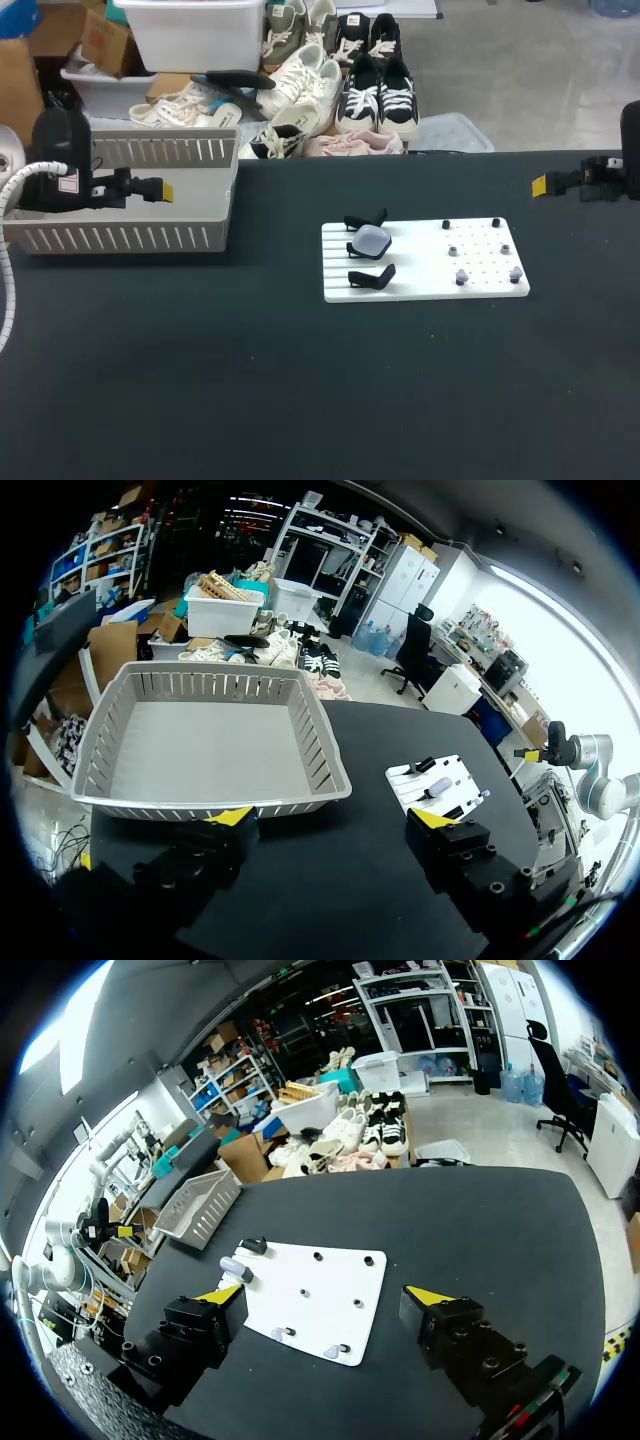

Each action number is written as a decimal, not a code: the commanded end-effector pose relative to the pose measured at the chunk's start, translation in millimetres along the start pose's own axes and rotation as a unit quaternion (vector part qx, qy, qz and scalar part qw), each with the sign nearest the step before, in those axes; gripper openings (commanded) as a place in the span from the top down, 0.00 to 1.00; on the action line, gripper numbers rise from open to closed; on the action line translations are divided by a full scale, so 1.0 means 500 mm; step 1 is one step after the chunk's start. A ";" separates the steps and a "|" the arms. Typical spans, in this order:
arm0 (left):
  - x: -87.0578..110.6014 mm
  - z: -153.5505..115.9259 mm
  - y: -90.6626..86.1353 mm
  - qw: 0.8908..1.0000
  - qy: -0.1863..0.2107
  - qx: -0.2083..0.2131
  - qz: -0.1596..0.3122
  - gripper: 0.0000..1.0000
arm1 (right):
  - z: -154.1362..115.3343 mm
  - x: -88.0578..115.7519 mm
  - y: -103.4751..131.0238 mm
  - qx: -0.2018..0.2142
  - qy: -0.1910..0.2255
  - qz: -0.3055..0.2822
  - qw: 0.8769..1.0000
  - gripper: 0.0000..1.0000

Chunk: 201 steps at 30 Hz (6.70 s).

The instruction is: Pick up each earbud case from the left stands, insert the matching earbuds, close the lid, and place the case in the box.

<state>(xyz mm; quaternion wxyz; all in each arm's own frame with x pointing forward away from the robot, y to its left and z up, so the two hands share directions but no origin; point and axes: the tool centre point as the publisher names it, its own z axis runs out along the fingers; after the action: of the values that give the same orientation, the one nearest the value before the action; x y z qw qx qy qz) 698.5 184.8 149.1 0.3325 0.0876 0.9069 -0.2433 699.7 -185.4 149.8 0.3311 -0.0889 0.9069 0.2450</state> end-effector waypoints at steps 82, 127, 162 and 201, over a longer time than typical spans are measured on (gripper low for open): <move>-0.007 0.250 -0.231 0.840 0.068 0.281 0.459 0.00 | 0.000 -0.001 -0.002 -0.002 0.001 0.000 1.000 0.00; 0.086 0.405 -0.304 0.809 0.027 0.367 0.458 0.31 | 0.000 -0.001 -0.002 -0.002 0.001 0.000 1.000 0.00; 0.104 0.458 -0.345 0.804 0.029 0.385 0.453 0.41 | 0.000 -0.001 -0.002 -0.002 0.001 0.000 1.000 0.00; 0.110 0.508 -0.358 0.820 0.025 0.374 0.433 0.55 | 0.000 -0.001 -0.002 -0.002 0.001 0.000 1.000 0.00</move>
<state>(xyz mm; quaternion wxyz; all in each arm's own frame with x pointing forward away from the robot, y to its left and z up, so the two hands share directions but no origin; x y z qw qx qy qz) 739.5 -96.0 15.5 0.3230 0.5941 0.6235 -0.3924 699.8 -185.4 149.8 0.3311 -0.0888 0.9069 0.2450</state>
